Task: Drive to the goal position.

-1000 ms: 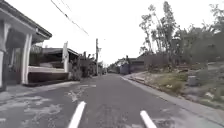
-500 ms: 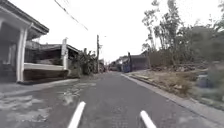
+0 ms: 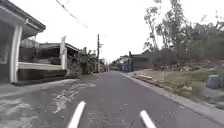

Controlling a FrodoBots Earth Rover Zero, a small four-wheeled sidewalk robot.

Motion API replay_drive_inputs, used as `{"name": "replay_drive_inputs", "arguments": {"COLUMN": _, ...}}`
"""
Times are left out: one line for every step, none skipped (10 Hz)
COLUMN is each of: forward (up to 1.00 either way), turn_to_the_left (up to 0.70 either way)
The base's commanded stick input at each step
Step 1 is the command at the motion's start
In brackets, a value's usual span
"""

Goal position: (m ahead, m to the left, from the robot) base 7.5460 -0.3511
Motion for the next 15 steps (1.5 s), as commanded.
{"name": "replay_drive_inputs", "arguments": {"forward": 0.85, "turn_to_the_left": -0.34}}
{"name": "replay_drive_inputs", "arguments": {"forward": 0.85, "turn_to_the_left": -0.34}}
{"name": "replay_drive_inputs", "arguments": {"forward": 0.85, "turn_to_the_left": -0.09}}
{"name": "replay_drive_inputs", "arguments": {"forward": 0.85, "turn_to_the_left": 0.00}}
{"name": "replay_drive_inputs", "arguments": {"forward": 0.85, "turn_to_the_left": 0.00}}
{"name": "replay_drive_inputs", "arguments": {"forward": 0.85, "turn_to_the_left": 0.00}}
{"name": "replay_drive_inputs", "arguments": {"forward": 0.85, "turn_to_the_left": 0.00}}
{"name": "replay_drive_inputs", "arguments": {"forward": 0.85, "turn_to_the_left": 0.00}}
{"name": "replay_drive_inputs", "arguments": {"forward": 0.85, "turn_to_the_left": 0.00}}
{"name": "replay_drive_inputs", "arguments": {"forward": 0.85, "turn_to_the_left": 0.00}}
{"name": "replay_drive_inputs", "arguments": {"forward": 0.85, "turn_to_the_left": 0.00}}
{"name": "replay_drive_inputs", "arguments": {"forward": 0.85, "turn_to_the_left": 0.00}}
{"name": "replay_drive_inputs", "arguments": {"forward": 0.85, "turn_to_the_left": 0.00}}
{"name": "replay_drive_inputs", "arguments": {"forward": 0.85, "turn_to_the_left": 0.00}}
{"name": "replay_drive_inputs", "arguments": {"forward": 0.85, "turn_to_the_left": 0.00}}
